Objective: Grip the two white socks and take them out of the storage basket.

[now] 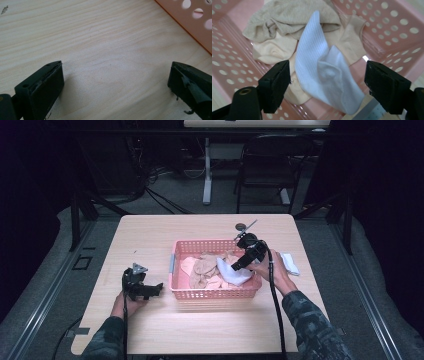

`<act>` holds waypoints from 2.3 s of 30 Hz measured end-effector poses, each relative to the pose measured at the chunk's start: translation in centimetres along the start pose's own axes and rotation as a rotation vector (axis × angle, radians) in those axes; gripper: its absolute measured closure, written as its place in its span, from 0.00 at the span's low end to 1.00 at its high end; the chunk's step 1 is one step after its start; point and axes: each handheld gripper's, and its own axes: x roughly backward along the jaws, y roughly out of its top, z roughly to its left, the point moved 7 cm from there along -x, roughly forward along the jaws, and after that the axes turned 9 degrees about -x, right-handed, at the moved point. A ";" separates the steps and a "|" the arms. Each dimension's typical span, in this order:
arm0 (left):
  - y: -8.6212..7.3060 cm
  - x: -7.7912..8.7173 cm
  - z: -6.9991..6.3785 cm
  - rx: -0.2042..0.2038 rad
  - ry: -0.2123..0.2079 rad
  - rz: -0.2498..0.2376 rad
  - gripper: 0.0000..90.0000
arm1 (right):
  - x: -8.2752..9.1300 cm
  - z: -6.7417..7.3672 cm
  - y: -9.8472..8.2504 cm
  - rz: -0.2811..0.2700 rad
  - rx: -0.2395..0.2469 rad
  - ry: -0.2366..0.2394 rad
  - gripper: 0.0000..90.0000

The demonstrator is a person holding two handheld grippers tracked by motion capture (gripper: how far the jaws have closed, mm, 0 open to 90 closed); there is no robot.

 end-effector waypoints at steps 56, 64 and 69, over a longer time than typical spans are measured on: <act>0.0 -0.1 0.0 0.002 0.006 -0.007 0.00 | 7.3 1.7 3.7 -0.209 -0.085 0.175 0.94; 0.0 -0.1 0.0 0.002 0.006 -0.007 0.00 | 8.6 2.2 4.7 -0.231 -0.075 0.169 0.94; 0.0 -0.1 0.0 0.004 0.007 -0.009 0.00 | 9.3 1.9 4.9 -0.241 -0.071 0.161 0.94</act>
